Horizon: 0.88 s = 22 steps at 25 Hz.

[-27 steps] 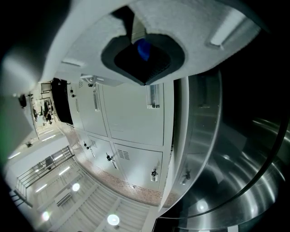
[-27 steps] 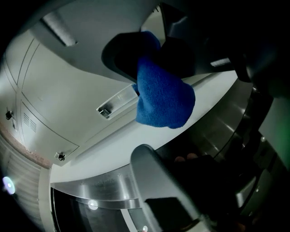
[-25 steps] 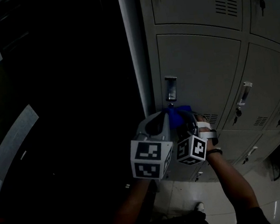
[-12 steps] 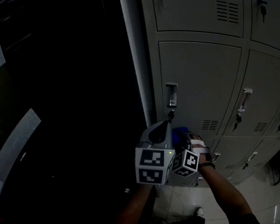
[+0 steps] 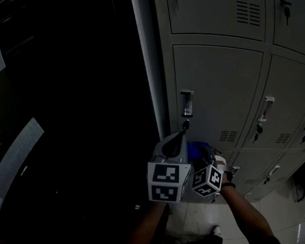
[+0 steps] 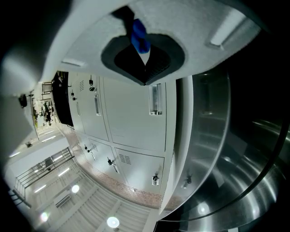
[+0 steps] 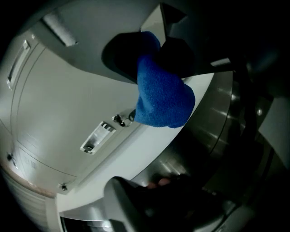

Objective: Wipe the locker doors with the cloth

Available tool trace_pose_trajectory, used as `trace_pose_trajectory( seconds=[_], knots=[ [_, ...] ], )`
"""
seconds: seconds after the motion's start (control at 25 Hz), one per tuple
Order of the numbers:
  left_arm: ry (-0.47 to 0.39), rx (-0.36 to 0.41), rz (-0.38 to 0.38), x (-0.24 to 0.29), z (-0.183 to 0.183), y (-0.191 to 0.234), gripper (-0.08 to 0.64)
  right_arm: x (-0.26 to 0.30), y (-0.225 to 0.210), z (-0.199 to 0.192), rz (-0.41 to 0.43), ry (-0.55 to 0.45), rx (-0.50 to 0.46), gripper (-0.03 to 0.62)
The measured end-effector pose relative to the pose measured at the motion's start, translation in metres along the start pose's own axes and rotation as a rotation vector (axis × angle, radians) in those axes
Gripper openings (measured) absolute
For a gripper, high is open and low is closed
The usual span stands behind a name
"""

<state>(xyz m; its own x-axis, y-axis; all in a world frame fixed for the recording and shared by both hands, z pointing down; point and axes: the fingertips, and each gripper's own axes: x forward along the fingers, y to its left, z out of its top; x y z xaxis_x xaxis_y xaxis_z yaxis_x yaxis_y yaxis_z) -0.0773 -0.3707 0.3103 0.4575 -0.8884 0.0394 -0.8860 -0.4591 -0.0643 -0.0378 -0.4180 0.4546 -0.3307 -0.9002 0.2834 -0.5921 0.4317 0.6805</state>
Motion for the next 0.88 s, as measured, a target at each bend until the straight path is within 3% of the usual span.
trace_pose_trajectory(
  seconds=[0.36, 0.68, 0.88],
  knots=[
    [-0.018, -0.002, 0.010, -0.016, -0.013, -0.015, 0.005, -0.087, -0.031, 0.030, -0.040, -0.145, 0.421, 0.070],
    [-0.024, -0.044, -0.013, -0.030, -0.030, -0.038, 0.005, -0.134, -0.044, 0.040, -0.061, -0.231, 0.663, 0.069],
    [-0.004, -0.048, -0.034, -0.037, -0.048, -0.050, 0.005, -0.142, -0.045, 0.040, -0.070, -0.250, 0.719, 0.066]
  ],
)
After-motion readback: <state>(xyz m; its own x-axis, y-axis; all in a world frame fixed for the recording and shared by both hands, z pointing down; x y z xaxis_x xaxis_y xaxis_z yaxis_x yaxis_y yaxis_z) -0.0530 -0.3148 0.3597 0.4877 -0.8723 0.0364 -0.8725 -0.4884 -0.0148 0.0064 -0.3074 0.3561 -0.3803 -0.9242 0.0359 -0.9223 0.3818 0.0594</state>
